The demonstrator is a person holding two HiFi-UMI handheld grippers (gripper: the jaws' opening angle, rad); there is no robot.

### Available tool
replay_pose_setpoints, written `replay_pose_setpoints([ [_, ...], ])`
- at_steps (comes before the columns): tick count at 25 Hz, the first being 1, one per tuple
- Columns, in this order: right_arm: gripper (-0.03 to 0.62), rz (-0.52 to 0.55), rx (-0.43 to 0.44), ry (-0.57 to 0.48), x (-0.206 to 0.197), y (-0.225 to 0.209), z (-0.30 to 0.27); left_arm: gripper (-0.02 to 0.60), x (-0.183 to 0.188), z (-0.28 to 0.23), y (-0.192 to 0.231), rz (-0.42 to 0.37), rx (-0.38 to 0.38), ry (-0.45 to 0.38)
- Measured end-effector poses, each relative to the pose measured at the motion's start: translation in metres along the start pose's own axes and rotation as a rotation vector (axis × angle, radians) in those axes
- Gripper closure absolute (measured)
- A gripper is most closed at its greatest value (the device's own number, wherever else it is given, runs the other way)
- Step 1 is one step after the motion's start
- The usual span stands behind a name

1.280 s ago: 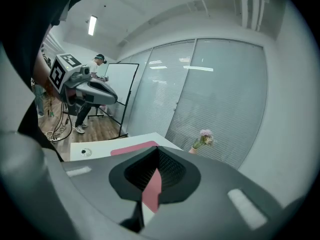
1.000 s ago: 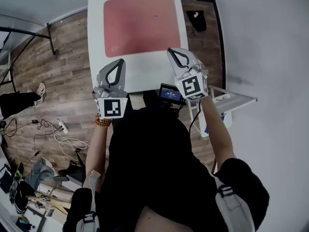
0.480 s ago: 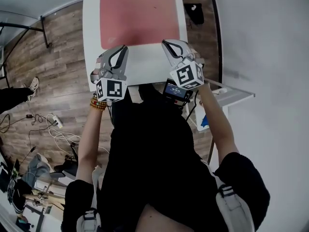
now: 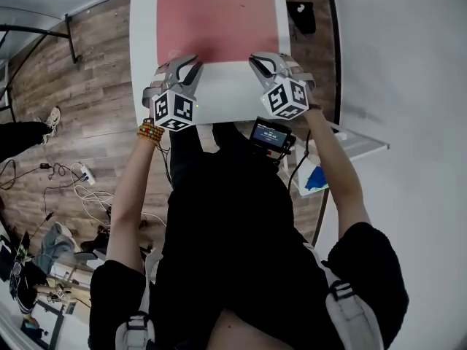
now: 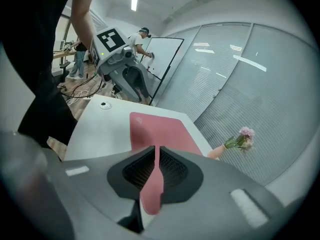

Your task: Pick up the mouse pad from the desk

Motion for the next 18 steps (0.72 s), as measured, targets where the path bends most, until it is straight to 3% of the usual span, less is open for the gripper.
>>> replay_pose_setpoints([
  [6, 0.519, 0.036, 0.07, 0.04, -0.013, 0.008, -0.019, 0.482, -0.019, -0.016, -0.012, -0.052, -0.076, 0.058],
  [13, 0.503, 0.056, 0.17, 0.102, -0.033, 0.021, -0.054, 0.463, -0.054, -0.051, -0.023, -0.057, -0.181, 0.155],
  [18, 0.486, 0.062, 0.225, 0.154, -0.052, 0.029, -0.077, 0.46, -0.059, -0.074, -0.039, -0.082, -0.25, 0.184],
])
Point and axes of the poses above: the fingertips, and each gripper's own axes: z backward along the fingers, y to its left, x out of its top, the point moved 3 cm from there along z, backward along the fingers, and after that the axes turned 5 degrees about x, right-handed, at the moved point
